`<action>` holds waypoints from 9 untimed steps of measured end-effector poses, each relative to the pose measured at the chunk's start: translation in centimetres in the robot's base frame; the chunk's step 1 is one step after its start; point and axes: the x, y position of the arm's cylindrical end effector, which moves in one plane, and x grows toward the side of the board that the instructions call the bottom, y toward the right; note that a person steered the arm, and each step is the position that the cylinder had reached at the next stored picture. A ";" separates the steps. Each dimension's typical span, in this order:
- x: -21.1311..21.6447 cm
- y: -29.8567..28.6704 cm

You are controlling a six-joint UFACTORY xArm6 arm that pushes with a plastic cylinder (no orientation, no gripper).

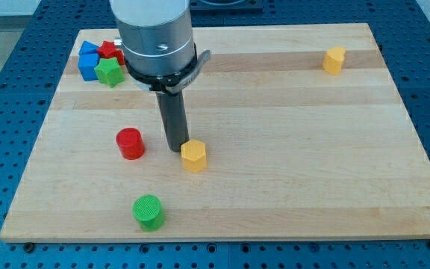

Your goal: Move the red circle to the right side

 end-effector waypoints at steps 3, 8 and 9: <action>8.0 -9.2; 1.5 -12.8; 1.1 -11.8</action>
